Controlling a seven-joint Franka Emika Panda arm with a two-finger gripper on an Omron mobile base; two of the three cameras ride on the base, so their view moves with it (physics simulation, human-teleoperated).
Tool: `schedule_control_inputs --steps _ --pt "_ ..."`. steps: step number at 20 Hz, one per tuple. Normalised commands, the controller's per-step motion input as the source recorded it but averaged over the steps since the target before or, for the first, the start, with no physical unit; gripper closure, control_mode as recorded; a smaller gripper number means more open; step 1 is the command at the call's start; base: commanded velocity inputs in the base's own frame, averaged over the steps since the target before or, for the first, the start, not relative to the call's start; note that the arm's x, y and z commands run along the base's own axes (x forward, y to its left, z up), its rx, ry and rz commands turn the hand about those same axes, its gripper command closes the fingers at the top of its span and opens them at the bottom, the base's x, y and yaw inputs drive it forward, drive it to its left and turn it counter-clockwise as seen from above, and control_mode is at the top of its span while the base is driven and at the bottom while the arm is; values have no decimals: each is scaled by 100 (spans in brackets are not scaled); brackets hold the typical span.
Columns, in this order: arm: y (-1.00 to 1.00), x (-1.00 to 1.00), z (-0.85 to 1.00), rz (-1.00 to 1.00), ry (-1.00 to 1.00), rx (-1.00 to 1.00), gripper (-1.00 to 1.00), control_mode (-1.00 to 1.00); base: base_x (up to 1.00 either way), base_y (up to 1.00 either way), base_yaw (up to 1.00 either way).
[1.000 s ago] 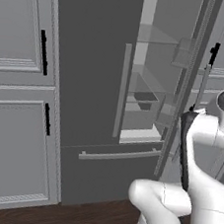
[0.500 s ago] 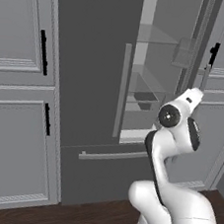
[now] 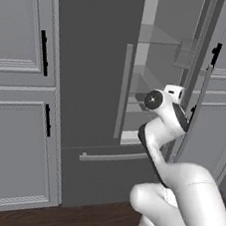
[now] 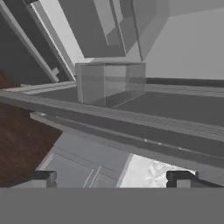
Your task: Take the strawberry from the fridge and place it on top of the pancake, located on the dining counter.
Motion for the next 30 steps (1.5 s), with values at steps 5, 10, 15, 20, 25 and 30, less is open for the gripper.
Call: schedule_control_inputs --steps 5,10,15,20,25,30 --pt "-24 9 -20 0 6 -5 -100 -100 0 0 0" --pt "-17 46 -3 0 8 -10 -100 -100 0 0 0" --pt "-18 44 -11 0 14 -11 -100 -100 0 0 0" --pt "-28 53 -15 0 13 -10 -100 -100 0 0 0" --pt "-23 58 -9 1 12 -11 -100 -100 0 0 0" --pt "-51 6 -2 -1 12 -6 -100 -100 0 0 0"
